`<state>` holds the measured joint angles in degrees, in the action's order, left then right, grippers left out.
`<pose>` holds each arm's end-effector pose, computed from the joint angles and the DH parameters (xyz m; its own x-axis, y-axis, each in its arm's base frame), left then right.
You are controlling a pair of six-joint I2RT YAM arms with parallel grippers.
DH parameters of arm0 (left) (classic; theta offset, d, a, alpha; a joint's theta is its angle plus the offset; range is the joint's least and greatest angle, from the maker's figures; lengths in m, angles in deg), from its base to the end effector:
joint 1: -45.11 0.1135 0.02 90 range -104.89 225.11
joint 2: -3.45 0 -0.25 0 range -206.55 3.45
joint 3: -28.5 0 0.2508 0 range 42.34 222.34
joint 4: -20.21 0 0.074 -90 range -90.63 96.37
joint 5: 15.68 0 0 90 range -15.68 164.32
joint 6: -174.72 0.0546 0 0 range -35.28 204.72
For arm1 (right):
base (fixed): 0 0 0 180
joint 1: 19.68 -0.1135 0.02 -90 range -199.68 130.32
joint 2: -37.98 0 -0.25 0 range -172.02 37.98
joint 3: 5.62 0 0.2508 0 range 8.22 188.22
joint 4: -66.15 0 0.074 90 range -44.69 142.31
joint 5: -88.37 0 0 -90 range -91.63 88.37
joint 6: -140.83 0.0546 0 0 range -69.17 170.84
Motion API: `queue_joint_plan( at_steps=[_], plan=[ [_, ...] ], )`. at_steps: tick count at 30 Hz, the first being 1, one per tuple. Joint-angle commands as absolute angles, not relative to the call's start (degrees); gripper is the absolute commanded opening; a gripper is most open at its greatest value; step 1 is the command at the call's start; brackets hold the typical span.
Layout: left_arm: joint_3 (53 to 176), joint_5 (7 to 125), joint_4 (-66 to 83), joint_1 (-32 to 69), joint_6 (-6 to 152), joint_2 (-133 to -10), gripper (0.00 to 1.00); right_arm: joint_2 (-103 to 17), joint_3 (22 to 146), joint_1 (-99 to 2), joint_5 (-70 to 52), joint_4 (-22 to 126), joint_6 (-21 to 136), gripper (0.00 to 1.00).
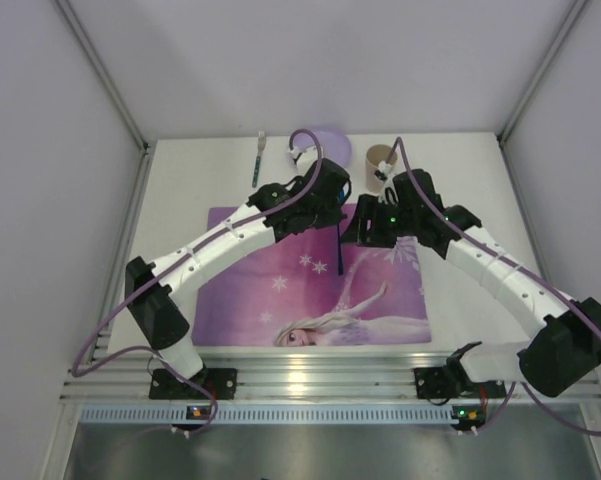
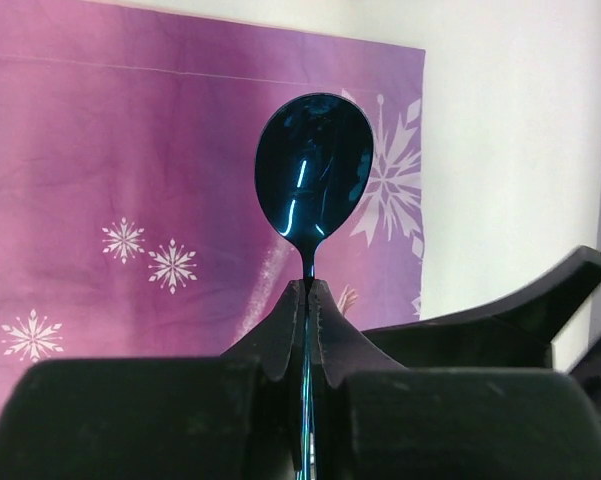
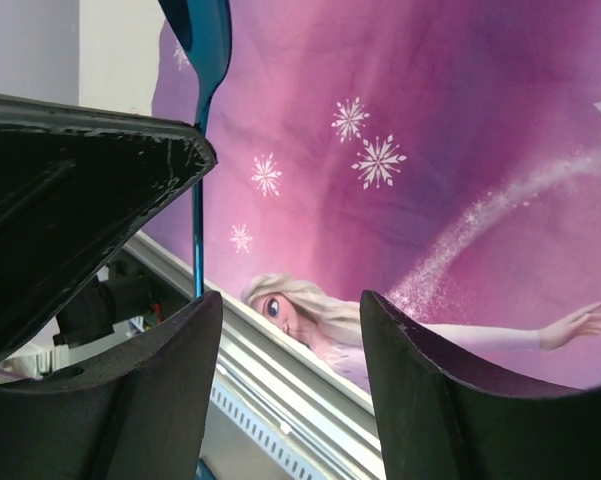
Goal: Set the dinner table for one person
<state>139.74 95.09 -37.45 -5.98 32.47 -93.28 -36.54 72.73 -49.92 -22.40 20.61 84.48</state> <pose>0.2558 -0.2861 0.3391 -0.7098 -0.2977 -0.6384 0.0063 0.9036 -0.4284 0.2467 0.1662 0.2880 -0.8662 0.0948 -0.4907 -0.2639 0.7471 0.6101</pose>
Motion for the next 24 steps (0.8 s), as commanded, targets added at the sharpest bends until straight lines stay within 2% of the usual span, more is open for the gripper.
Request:
queue_joint_plan(
  at_steps=[1, 8, 16, 19, 22, 24],
  plan=[
    [142.0, 97.0, -38.4, -6.3, 33.7, -93.5, 0.0, -32.6, 75.3, -51.1, -18.2, 19.9, 84.1, 0.58],
    [142.2, 96.6, -38.5, -6.3, 34.4, -94.1, 0.0, -31.4, 74.9, -51.1, -17.8, 19.7, 85.1, 0.58],
    [144.2, 95.6, -37.9, -6.3, 35.3, -96.0, 0.0, -33.0, 73.1, -53.5, -21.2, 26.5, 89.6, 0.55],
    [144.3, 95.3, -37.6, -6.3, 35.3, -96.1, 0.0, -34.0, 72.6, -54.9, -21.8, 28.1, 91.0, 0.5],
    [144.2, 95.3, -37.5, -6.3, 35.5, -96.0, 0.0, -35.1, 72.3, -56.3, -21.7, 29.1, 91.6, 0.35],
    [144.0, 95.4, -37.5, -6.3, 35.6, -95.8, 0.0, -35.7, 72.1, -56.8, -21.2, 28.9, 91.6, 0.29]
  ],
)
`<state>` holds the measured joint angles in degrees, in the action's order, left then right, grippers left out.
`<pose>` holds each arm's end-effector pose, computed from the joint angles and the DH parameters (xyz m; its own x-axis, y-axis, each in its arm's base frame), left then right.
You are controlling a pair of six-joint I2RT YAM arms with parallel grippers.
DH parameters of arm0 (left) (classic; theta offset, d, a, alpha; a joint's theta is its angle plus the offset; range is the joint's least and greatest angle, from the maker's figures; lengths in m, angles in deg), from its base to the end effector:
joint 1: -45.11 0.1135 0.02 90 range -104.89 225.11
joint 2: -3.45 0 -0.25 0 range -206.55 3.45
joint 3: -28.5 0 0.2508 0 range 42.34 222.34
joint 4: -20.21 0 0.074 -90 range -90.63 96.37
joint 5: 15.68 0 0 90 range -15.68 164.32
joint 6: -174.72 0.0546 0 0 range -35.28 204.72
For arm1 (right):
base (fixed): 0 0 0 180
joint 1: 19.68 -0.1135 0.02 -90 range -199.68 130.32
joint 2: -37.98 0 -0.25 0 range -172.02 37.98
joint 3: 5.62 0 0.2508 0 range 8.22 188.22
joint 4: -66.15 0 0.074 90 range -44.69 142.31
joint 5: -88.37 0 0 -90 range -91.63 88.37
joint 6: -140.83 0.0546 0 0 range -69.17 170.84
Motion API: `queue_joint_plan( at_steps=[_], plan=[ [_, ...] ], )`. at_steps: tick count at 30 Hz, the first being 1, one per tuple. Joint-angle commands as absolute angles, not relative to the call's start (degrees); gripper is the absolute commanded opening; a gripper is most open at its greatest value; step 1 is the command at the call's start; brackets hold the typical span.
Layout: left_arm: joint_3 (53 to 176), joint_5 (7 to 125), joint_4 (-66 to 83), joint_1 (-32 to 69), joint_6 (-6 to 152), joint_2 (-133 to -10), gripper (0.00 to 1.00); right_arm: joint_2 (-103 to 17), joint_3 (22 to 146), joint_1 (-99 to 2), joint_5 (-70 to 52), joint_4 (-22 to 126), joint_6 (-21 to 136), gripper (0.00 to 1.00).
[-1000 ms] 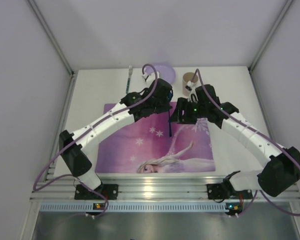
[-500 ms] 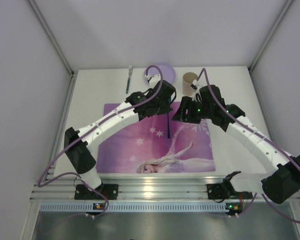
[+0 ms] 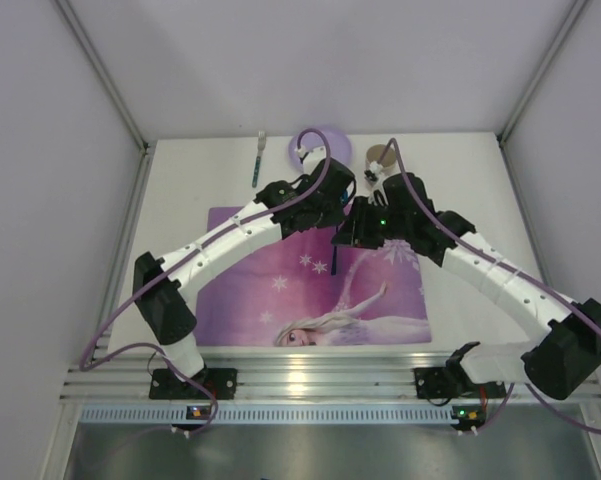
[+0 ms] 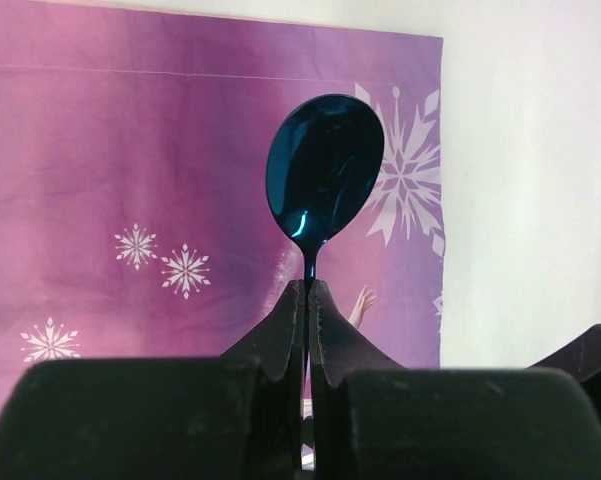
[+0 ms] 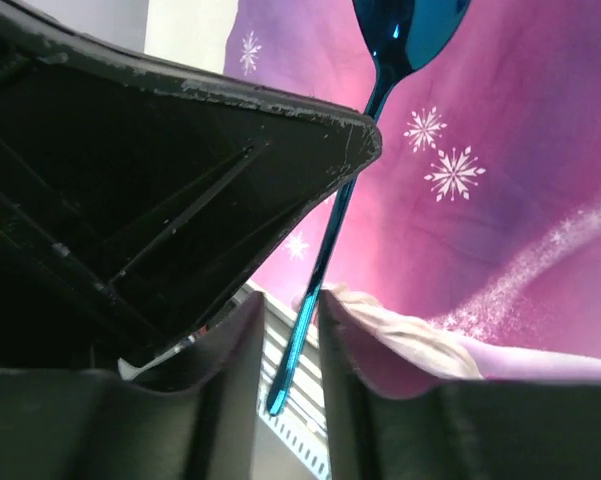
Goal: Set the dinner table for one person
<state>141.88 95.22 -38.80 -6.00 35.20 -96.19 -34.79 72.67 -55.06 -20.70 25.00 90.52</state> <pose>0.2622 -0.2940 0.3307 -0.7227 -0.2358 -0.6496 0.0305 0.9282 -0.3708 0.2324 0.1869 0.3032 -0.8532 0.1344 -0.5039 -0.2844 0.6901 0.6655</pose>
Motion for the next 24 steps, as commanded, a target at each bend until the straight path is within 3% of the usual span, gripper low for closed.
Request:
queue_joint_plan(
  at_steps=[1, 4, 9, 12, 16, 18, 20, 24],
  plan=[
    [144.0, 95.4, -37.5, -6.4, 35.7, -95.7, 0.0, -35.7, 71.8, -56.8, -21.2, 29.0, 91.5, 0.25],
    [143.9, 95.8, -37.4, -6.3, 35.9, -95.2, 0.0, -35.7, 71.0, -56.8, -20.6, 28.9, 91.5, 0.2],
    [143.7, 95.8, -37.1, -6.3, 36.4, -94.7, 0.0, -36.1, 71.1, -56.8, -18.7, 26.8, 91.4, 0.21],
    [143.6, 95.7, -37.1, -6.3, 36.7, -94.6, 0.0, -36.5, 72.0, -56.9, -16.6, 24.5, 91.0, 0.28],
    [143.4, 95.8, -37.2, -6.3, 37.3, -94.4, 0.0, -37.3, 74.4, -57.5, -13.3, 20.6, 89.4, 0.47],
    [143.2, 95.9, -37.1, -6.3, 37.5, -94.1, 0.0, -36.8, 74.3, -57.5, -12.4, 20.5, 89.3, 0.49],
    [143.0, 95.9, -37.0, -6.2, 37.7, -94.0, 0.0, -36.7, 73.8, -57.6, -12.6, 21.3, 89.6, 0.46],
    [142.9, 95.1, -36.7, -6.2, 38.0, -93.9, 0.0, -37.5, 74.1, -58.3, -13.0, 22.1, 90.3, 0.27]
  ],
)
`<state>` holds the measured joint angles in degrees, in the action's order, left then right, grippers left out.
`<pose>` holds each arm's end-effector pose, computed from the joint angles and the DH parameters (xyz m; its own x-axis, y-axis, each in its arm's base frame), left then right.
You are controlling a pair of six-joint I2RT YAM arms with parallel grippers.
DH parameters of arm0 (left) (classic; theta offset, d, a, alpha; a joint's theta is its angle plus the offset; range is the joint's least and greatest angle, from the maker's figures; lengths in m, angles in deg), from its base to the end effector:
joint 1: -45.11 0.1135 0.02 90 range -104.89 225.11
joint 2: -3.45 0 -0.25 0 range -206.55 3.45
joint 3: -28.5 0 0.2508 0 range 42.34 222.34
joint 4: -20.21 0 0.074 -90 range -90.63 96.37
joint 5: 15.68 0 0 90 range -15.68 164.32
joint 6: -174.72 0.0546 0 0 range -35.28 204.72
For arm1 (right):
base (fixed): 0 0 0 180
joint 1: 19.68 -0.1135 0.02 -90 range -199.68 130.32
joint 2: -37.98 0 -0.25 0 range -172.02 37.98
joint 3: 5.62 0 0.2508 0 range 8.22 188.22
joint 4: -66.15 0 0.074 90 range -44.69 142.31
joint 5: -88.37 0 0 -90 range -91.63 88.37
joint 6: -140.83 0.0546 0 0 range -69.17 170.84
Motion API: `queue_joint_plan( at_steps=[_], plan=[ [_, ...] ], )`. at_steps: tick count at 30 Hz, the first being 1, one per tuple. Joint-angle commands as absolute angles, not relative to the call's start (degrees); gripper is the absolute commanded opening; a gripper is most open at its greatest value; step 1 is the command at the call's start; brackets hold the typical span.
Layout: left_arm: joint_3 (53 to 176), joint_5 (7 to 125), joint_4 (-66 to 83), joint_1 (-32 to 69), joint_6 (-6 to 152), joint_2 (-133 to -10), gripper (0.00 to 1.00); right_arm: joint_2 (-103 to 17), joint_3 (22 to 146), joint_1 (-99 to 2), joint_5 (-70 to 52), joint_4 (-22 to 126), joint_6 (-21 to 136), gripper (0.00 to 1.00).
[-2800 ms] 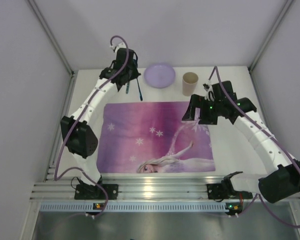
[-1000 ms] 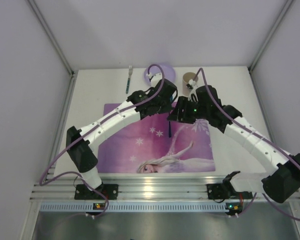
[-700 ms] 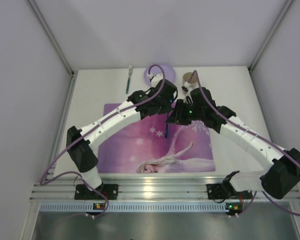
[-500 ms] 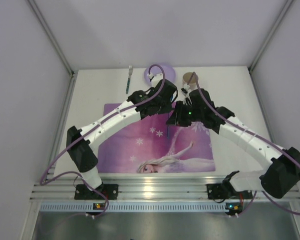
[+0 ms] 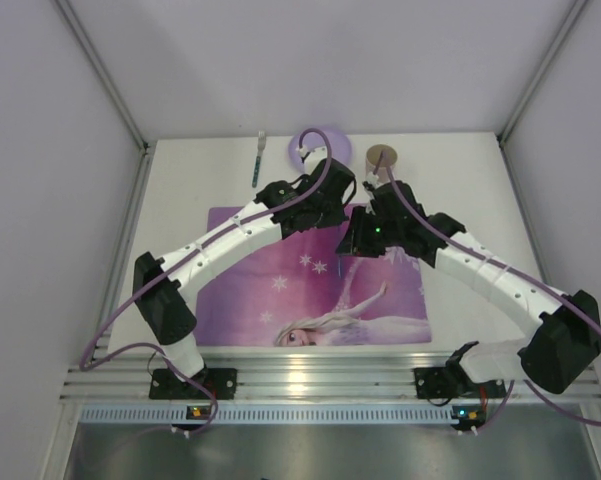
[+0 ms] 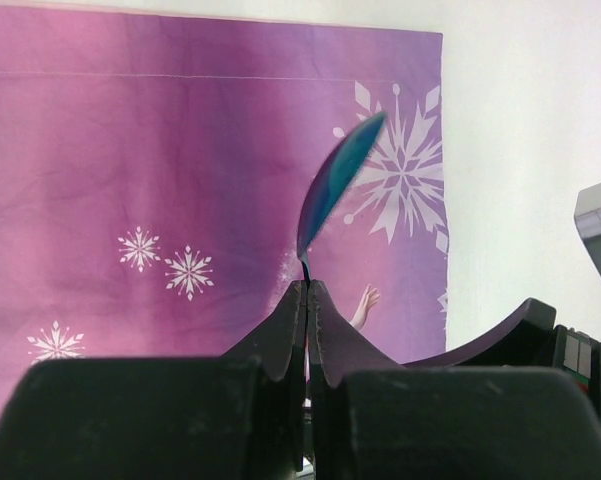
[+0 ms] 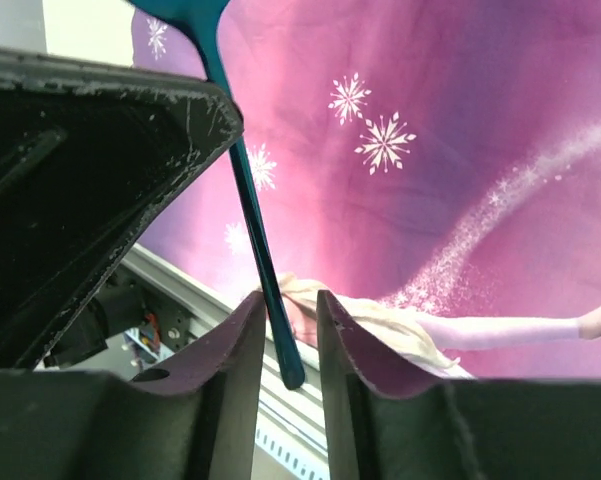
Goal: Set the dinner table for one person
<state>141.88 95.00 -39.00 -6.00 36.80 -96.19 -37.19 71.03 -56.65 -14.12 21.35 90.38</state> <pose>0.2619 -0.2939 0.3304 -0.7250 -0.2072 -0.6568 0.0516 0.9347 -0.3518 0.2321 0.1895 0.2743 -0.8766 0.1183 -0.4665 -0.2006 0.7912 0.5777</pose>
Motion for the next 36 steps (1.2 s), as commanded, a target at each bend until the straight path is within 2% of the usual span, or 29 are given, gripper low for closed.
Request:
queue_joint_plan(
  at_steps=[1, 8, 18, 19, 20, 24, 25, 27, 31, 36],
  plan=[
    [142.9, 95.1, -36.6, -6.2, 38.0, -93.8, 0.0, -37.6, 74.3, -58.5, -12.9, 22.4, 90.2, 0.25],
    [141.0, 93.5, -35.0, -5.9, 38.2, -92.6, 0.0, -38.5, 75.0, -60.1, -12.9, 24.0, 90.9, 0.0],
    [135.9, 89.3, -31.9, -3.9, 39.0, -89.5, 0.0, -37.7, 75.0, -61.1, -8.9, 21.1, 90.5, 0.0],
    [135.7, 89.1, -31.8, -3.8, 39.2, -89.5, 0.04, -37.3, 74.9, -61.1, -7.9, 18.8, 90.1, 0.0],
    [135.4, 89.0, -32.0, -3.6, 39.7, -89.4, 0.25, -36.2, 74.7, -61.1, -5.6, 17.7, 89.9, 0.0],
    [133.8, 89.6, -32.9, -3.1, 40.5, -89.2, 0.61, -32.6, 71.0, -61.1, -1.8, 13.2, 89.1, 0.0],
    [133.4, 89.3, -32.8, -3.1, 40.9, -89.0, 0.65, -31.7, 69.8, -61.0, -0.1, 12.7, 89.1, 0.0],
    [132.1, 89.2, -32.7, -2.8, 41.1, -88.7, 0.72, -28.9, 66.1, -60.6, 1.3, 12.2, 89.3, 0.0],
    [129.4, 89.8, -32.9, -2.1, 41.2, -86.3, 0.73, -26.3, 61.3, -59.7, 6.3, 9.1, 89.2, 0.0],
    [123.8, 88.8, -33.1, 0.9, 40.8, -82.7, 0.72, -30.0, 57.6, -59.5, 11.5, 2.8, 89.2, 0.0]
  ],
)
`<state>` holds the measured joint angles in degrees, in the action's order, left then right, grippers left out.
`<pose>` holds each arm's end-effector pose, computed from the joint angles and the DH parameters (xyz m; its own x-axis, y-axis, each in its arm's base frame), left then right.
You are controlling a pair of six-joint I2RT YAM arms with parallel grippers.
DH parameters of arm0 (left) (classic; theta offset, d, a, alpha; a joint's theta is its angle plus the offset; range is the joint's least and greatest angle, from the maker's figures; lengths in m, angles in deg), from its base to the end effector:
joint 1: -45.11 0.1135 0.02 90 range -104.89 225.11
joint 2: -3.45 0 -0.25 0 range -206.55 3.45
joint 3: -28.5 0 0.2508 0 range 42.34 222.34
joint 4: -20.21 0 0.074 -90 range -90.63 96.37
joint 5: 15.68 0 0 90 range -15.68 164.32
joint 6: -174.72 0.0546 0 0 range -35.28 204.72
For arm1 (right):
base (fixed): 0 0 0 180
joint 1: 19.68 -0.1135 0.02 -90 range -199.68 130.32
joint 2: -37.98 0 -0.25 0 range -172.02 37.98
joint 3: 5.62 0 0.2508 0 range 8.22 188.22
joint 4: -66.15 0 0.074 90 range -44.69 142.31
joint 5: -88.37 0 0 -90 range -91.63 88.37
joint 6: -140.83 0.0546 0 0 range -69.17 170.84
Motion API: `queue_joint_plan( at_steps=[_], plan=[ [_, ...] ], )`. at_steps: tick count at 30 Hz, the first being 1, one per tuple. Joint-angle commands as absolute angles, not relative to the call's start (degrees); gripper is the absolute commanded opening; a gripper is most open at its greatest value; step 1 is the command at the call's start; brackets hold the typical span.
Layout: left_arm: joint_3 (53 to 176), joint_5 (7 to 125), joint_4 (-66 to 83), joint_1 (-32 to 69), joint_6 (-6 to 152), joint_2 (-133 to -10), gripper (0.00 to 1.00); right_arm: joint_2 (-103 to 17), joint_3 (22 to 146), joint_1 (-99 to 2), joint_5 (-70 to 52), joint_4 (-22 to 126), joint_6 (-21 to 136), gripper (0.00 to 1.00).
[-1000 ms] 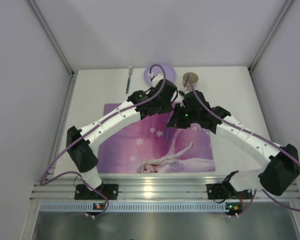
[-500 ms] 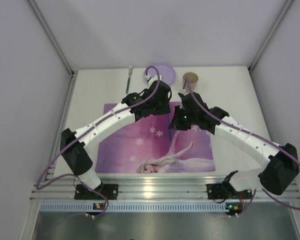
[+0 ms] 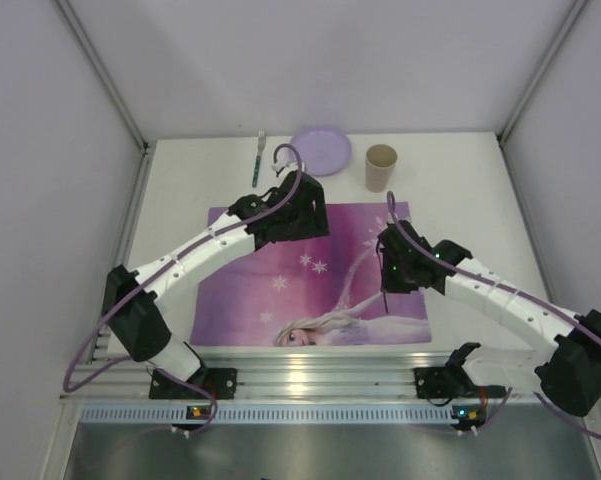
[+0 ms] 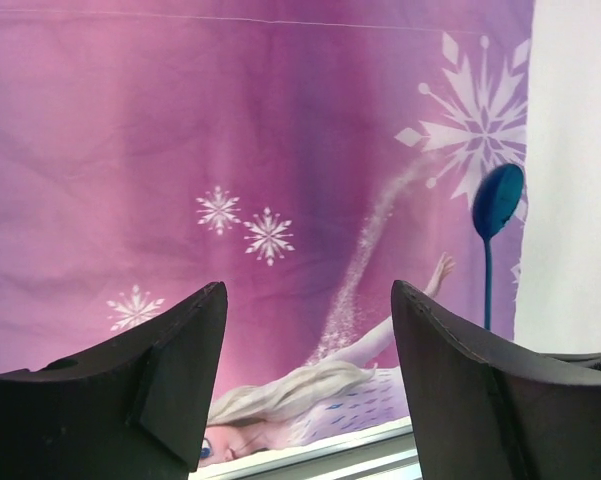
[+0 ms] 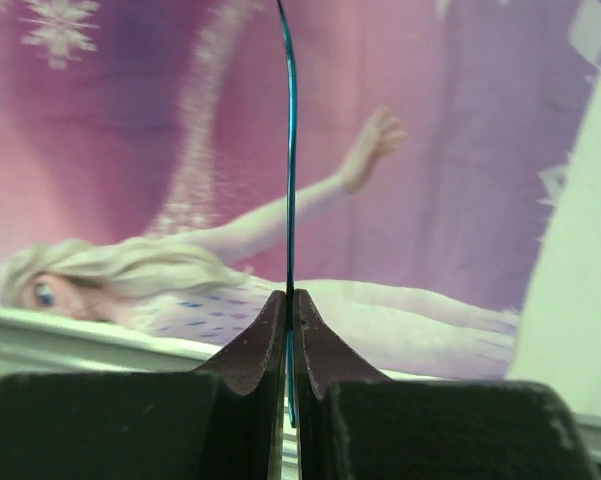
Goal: Set the dinner table for one person
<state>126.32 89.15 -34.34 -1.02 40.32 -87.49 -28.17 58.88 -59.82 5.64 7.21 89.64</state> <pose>0.2585 -0.2487 0.2998 -0.7701 -0.1749 -0.6135 0.0541 0.9403 -0.3360 0.1822 0.1446 0.2233 -0.8899 0.0628 -0.4517 -0.0439 0.9741 0.2219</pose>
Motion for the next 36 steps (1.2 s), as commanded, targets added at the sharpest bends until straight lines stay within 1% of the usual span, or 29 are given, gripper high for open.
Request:
queue_joint_plan(
  at_steps=[1, 5, 14, 20, 23, 26, 27, 29, 30, 33, 35, 36],
  plan=[
    [123.0, 88.9, -33.1, 1.2, 40.7, -81.5, 0.71, -31.1, 57.4, -59.5, 13.4, 2.3, 89.3, 0.0],
    [119.6, 89.0, -33.4, 2.0, 40.5, -78.6, 0.71, -37.1, 57.4, -59.4, 17.7, 2.2, 89.3, 0.0],
    [116.3, 90.7, -35.7, 2.5, 40.3, -74.3, 0.69, -50.2, 64.6, -59.8, 20.9, 4.7, 85.5, 0.0],
    [114.8, 91.2, -36.3, 4.2, 40.9, -72.1, 0.69, -53.7, 65.2, -61.3, 18.7, 6.3, 85.2, 0.0],
    [114.8, 90.4, -36.3, 6.4, 42.0, -71.8, 0.69, -54.4, 64.2, -62.1, 17.6, 6.5, 86.2, 0.04],
    [115.5, 88.2, -35.4, 9.8, 43.6, -72.5, 0.7, -54.2, 63.6, -62.6, 16.6, 7.0, 86.4, 0.28],
    [115.9, 87.7, -34.9, 10.7, 44.0, -73.4, 0.7, -54.0, 63.4, -62.6, 16.0, 7.4, 86.2, 0.42],
    [117.7, 86.7, -34.4, 13.0, 45.9, -74.6, 0.7, -52.8, 63.8, -62.6, 13.9, 8.4, 84.6, 0.5],
    [118.8, 86.4, -34.4, 13.6, 46.7, -76.3, 0.7, -52.3, 64.1, -62.6, 13.6, 8.4, 84.4, 0.57],
    [124.3, 86.4, -34.7, 15.5, 51.0, -81.3, 0.72, -49.5, 66.8, -62.6, 13.1, 6.1, 84.1, 0.65],
    [128.7, 86.2, -33.7, 17.2, 55.0, -84.2, 0.74, -47.0, 70.0, -62.6, 12.4, 3.6, 83.8, 0.67],
    [130.2, 85.8, -33.5, 17.9, 56.4, -87.7, 0.75, -46.0, 71.1, -62.6, 12.1, 2.7, 83.7, 0.68]
  ],
)
